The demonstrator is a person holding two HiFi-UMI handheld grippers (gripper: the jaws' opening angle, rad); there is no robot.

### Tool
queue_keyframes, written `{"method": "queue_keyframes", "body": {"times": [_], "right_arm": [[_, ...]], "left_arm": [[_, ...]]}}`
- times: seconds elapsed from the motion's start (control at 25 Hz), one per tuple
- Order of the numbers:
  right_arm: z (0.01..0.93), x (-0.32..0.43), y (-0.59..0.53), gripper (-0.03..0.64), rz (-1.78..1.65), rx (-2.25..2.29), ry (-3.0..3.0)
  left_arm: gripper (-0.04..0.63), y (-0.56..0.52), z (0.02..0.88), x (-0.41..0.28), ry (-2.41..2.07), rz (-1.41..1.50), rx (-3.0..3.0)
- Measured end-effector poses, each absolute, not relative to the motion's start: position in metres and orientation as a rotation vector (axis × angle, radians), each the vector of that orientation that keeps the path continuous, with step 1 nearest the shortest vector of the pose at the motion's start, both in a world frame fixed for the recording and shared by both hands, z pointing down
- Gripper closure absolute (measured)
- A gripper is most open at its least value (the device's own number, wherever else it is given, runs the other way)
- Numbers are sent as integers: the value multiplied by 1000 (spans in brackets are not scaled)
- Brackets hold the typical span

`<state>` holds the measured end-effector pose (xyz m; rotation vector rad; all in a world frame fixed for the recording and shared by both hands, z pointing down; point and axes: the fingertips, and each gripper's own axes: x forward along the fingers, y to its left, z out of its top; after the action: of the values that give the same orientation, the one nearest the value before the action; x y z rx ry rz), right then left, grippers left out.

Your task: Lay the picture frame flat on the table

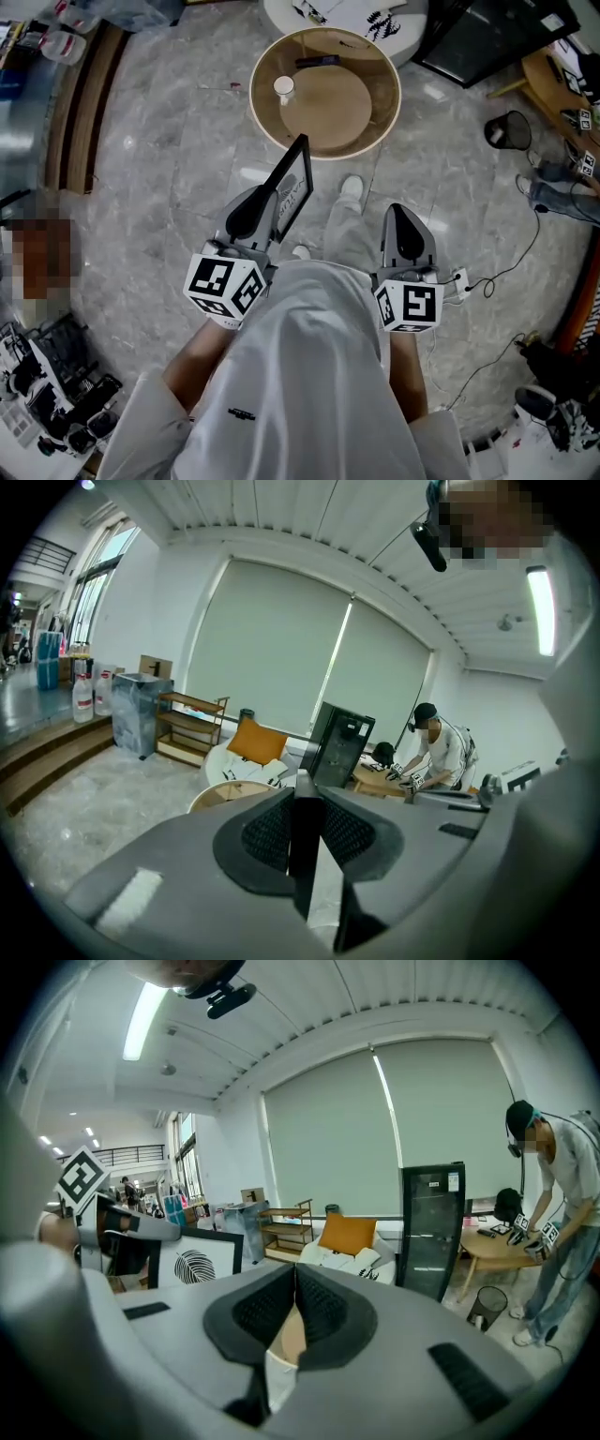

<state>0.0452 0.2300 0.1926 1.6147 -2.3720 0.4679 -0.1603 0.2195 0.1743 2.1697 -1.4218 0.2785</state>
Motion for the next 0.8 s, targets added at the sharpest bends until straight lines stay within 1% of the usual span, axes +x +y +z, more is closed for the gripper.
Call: {"method": "queue_keyframes", "body": {"times": [0.16,0.36,0.8], "right_arm": [[198,76,169,611,499,1572,-2392],[197,105,113,611,521,1584,-2415],[184,119,48,611,469,1571,-2421]], "left_arm": [[531,159,171,-126,-1413,224,2114],[531,104,164,-92,-1453,272,2117],[531,47,158,-69,-1446,316,2144]]}}
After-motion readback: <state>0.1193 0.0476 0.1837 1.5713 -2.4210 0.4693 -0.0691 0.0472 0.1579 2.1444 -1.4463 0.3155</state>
